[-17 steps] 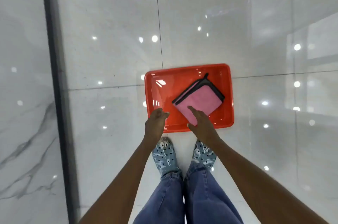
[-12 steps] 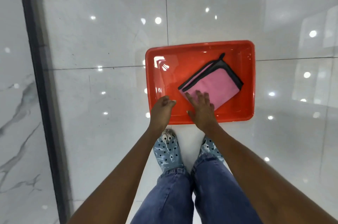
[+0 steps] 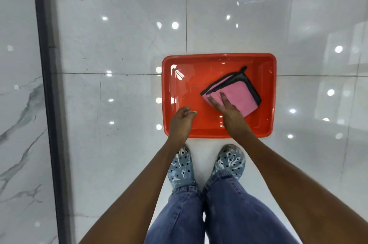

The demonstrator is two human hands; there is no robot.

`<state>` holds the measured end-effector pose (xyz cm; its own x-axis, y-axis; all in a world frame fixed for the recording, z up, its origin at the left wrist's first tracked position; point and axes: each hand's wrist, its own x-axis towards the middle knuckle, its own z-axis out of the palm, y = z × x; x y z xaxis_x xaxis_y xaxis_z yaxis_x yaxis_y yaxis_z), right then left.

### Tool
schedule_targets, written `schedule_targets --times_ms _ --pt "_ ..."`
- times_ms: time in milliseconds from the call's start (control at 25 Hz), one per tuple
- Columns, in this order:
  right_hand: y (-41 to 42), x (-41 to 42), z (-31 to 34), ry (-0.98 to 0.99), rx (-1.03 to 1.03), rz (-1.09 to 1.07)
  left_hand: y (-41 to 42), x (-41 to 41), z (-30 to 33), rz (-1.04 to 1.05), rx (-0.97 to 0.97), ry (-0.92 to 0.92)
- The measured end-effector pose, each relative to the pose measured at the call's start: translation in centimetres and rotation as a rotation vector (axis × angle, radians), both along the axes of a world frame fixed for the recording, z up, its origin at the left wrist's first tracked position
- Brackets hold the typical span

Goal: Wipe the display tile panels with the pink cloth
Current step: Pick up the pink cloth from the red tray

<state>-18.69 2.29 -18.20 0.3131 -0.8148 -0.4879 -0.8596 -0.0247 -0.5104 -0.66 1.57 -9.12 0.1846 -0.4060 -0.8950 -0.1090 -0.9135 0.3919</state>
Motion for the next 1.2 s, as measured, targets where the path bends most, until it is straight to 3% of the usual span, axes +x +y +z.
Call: schedule_targets --times_ms 80,200,480,680,920,1040,1200 --pt "-1.7 -0.6 3.0 -0.039 0.006 0.063 -0.8 -0.9 2.5 0.016 -0.002 0.008" --pt "-4.0 -1.4 8.4 -0.132 0.017 -0.022 -2.4 -2.5 7.2 0.020 -0.003 0.034" --pt "-5.8 -2.5 25.5 -0.359 0.045 -0.548 -5.2 -5.3 21.2 0.014 -0.056 0.072" --pt "-6.2 -4.1 42.3 -0.407 -0.038 -0.817 -6.9 -6.9 36.4 -0.017 -0.152 0.067" --pt "-2.3 -7.5 63.1 -0.509 0.109 -1.049 -5.7 -10.3 57.3 -0.138 -0.292 0.158" --pt "1.9 -8.4 72.0 -0.494 0.055 -1.060 -3.0 -11.9 64.9 -0.250 -0.400 0.210" --pt "8.1 -9.1 79.8 -0.415 -0.112 -1.135 0.6 -13.5 70.3 -0.425 -0.499 0.264"
